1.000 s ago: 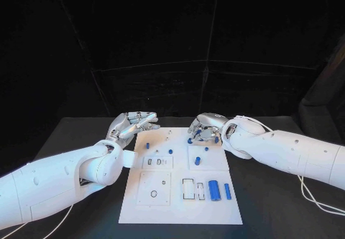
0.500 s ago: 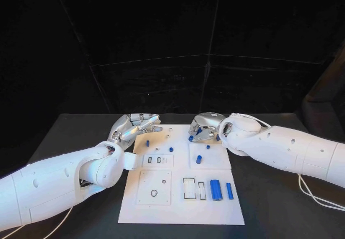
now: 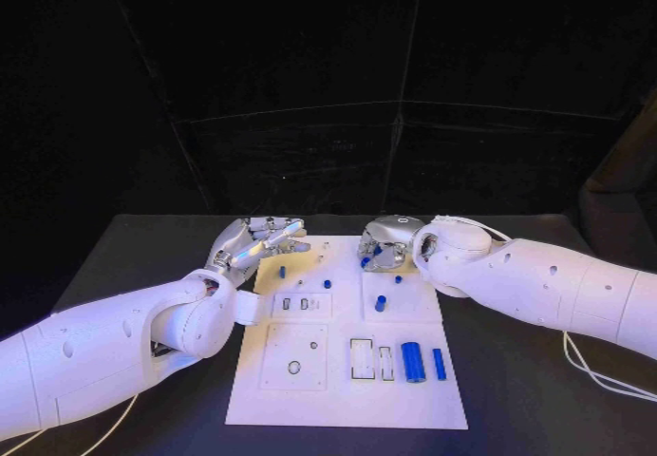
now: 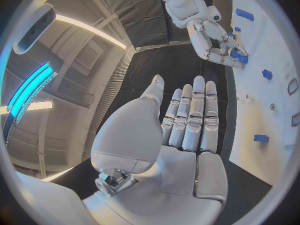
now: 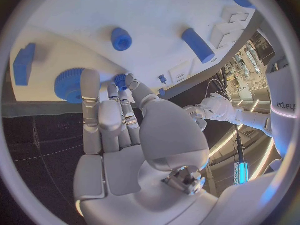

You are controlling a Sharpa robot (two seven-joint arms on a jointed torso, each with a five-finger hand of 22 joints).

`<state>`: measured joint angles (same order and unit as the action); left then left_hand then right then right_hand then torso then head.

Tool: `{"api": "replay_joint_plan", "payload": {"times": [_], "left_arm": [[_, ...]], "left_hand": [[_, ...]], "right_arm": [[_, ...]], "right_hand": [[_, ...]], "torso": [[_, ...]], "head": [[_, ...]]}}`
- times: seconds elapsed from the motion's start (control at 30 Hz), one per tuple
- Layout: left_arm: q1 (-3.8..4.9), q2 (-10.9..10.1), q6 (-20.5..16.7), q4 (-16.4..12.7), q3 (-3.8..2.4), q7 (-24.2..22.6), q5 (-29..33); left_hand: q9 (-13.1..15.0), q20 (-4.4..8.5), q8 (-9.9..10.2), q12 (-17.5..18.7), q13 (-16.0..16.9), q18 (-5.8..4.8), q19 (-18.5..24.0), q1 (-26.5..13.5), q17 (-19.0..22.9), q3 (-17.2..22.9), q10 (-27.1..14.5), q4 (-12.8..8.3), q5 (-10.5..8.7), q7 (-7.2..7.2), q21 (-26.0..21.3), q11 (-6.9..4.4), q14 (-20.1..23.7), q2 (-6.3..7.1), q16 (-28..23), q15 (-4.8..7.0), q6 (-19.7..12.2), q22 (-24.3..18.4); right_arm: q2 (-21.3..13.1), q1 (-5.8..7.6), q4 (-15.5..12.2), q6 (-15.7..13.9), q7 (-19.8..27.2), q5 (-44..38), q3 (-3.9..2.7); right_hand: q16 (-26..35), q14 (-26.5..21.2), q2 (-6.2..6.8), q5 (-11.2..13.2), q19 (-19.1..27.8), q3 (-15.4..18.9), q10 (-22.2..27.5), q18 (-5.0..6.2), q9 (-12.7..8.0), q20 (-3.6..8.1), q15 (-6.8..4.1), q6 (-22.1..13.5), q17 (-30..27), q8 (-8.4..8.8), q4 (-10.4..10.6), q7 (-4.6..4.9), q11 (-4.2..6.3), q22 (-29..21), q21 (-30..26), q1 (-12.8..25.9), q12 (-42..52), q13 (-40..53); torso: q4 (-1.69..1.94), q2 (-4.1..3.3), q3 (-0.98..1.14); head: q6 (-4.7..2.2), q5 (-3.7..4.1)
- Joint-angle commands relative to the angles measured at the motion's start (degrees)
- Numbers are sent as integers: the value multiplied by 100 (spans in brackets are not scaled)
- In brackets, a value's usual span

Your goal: Assemble the parts on the task board

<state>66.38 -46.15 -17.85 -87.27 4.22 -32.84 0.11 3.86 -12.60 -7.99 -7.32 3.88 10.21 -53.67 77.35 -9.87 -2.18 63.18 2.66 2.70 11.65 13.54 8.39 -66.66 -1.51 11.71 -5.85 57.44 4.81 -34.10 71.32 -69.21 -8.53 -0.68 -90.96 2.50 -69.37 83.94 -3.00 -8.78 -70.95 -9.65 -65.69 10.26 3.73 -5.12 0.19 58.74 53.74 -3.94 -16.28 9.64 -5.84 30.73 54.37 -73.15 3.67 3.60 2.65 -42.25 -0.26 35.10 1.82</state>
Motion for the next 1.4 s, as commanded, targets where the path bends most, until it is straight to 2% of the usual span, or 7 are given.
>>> {"api": "replay_joint_plan", "payload": {"times": [0.03, 0.4, 0.6, 0.7, 0.87, 1.2, 1.4], "left_arm": [[8, 2, 115, -5, -5, 14, -45], [8, 4, 150, 11, -5, 44, -45], [8, -8, 165, 14, -6, 62, -45], [9, -14, 168, 15, -6, 67, -45], [9, -30, 173, 7, -6, 71, -44], [10, -26, 201, 7, -6, 72, -44], [12, -39, 204, -6, -6, 74, -44]], "left_hand": [[-9, -5, 46, 49, -6, 42, -54, 14, -9, 8, 22, -51, 19, -9, -35, 4, -30, -63, -35, 2, 41, -13], [-10, -9, 68, 80, -6, 40, -59, 10, -15, 12, 30, -80, 19, -5, -61, 8, -19, -85, -75, -5, 47, -32], [-10, -11, 74, 89, -6, 40, -63, 0, -17, 12, 32, -81, 18, -1, -67, 11, -18, -94, -86, -7, 48, -37], [-10, -12, 79, 96, -6, 40, -65, -7, -19, 11, 34, -83, 18, 0, -72, 12, -17, -99, -94, -8, 49, -41], [-10, -17, 97, 120, -6, 38, -65, -43, -23, -6, 37, -88, 17, 8, -94, 19, -7, -101, -126, -16, 51, -55], [-10, -19, 102, 128, -6, 38, -63, -47, -24, -9, 37, -93, 17, 8, -101, 21, -3, -102, -136, -18, 51, -60], [-10, -20, 105, 132, -6, 38, -63, -48, -24, -10, 37, -96, 17, 8, -105, 21, 0, -104, -141, -19, 51, -62]], "right_arm": [[21, 16, 6, 188, -27, -65, -5], [74, 16, 53, 211, -43, -152, -5], [54, 16, -40, -334, 16, -236, -5], [20, 15, -119, -682, 52, -193, -6], [15, 16, -180, -1149, -29, -102, -8], [333, 17, 127, -1520, -202, -25, -11], [595, 18, 367, -1542, -199, 33, -13]], "right_hand": [[-115, 214, -27, 23, -58, -91, -55, -84, 6, -29, 27, 38, 130, 18, 2, -16, 28, 187, 155, 68, 2, -3], [-362, 183, -226, 279, -83, -770, -315, -132, 22, 4, -42, 273, 329, -22, -26, -81, 100, 680, 606, -76, 19, 5], [-441, 167, -162, 187, -52, -1255, -467, -149, 23, 21, -57, 410, 381, -26, -22, -81, 119, 858, 785, -150, 24, 13], [-493, 154, -25, 191, -38, -1576, -516, -169, 16, 3, -49, 455, 402, -3, 18, -63, 111, 1005, 933, -75, 9, 13], [-533, 150, 68, 211, -35, -1757, -496, -176, 10, -12, -42, 441, 427, 17, 45, -48, 102, 1108, 1029, -16, -4, 9], [-562, 138, 180, 274, 2, -1979, -429, -178, 4, -40, -19, 375, 420, 31, 86, -20, 78, 1161, 1102, 30, -10, 6], [-574, 136, 236, 278, 13, -2038, -398, -179, 3, -52, -10, 347, 421, 33, 101, -9, 68, 1179, 1126, 49, -12, 5]], "torso": [[-3, -13, 10], [-7, -27, 22], [-19, -30, 30], [-13, -27, 28], [-12, -29, 18], [14, -47, 25], [25, -77, 18]], "head": [[6, -12], [-8, -4], [-5, -7], [-8, -5], [-40, -17], [-53, -21], [-66, -10]]}}
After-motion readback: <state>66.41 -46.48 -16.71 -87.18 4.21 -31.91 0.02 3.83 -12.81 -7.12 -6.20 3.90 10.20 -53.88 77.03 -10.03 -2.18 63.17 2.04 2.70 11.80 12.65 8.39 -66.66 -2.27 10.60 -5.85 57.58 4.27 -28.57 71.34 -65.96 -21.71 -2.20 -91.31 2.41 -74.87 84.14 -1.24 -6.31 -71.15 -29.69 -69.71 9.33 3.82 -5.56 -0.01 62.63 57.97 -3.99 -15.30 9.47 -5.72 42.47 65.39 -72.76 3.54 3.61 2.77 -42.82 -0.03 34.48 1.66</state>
